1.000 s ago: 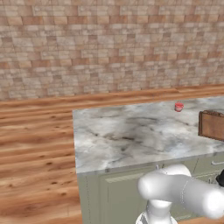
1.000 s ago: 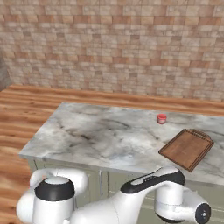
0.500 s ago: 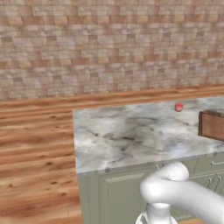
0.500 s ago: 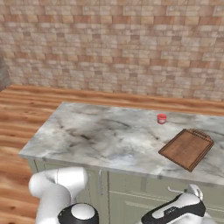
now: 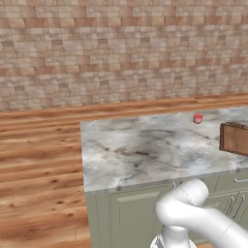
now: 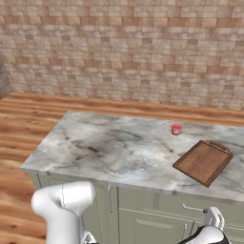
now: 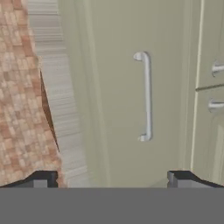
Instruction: Open the drawer on the right and place the cutting tools on the cutting board.
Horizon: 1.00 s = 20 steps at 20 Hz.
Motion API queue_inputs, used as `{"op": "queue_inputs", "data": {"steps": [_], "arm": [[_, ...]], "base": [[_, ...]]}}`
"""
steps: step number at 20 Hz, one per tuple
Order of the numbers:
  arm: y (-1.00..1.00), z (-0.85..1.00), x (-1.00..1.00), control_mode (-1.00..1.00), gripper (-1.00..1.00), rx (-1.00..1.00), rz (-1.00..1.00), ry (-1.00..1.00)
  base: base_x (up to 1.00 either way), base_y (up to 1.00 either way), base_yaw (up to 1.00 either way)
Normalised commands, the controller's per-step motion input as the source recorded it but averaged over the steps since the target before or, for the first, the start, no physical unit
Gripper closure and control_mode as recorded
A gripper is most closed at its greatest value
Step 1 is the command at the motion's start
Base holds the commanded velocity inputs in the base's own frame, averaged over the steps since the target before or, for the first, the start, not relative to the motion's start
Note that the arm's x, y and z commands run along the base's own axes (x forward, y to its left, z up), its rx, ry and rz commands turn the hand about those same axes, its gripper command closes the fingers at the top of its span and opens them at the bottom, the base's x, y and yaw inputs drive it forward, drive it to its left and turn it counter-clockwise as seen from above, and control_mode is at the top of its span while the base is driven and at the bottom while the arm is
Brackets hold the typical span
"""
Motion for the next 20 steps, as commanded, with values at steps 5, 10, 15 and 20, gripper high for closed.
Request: {"op": "queue_inputs", "data": {"steps": [5, 10, 15, 20], "arm": [[0.03, -0.23, 0.20, -1.00, -1.00, 0.00, 0.00, -0.15], [0.00, -0.15, 0.21, -1.00, -1.00, 0.00, 0.00, -0.08], [0.00, -0.16, 0.26, -1.00, -1.00, 0.00, 0.00, -0.04], [0.00, -0.21, 0.26, -1.00, -1.00, 0.00, 0.00, -0.03]], "base": [[0.00, 0.00, 0.00], [0.00, 0.00, 0.00], [0.00, 0.00, 0.00], [0.00, 0.00, 0.00]]}}
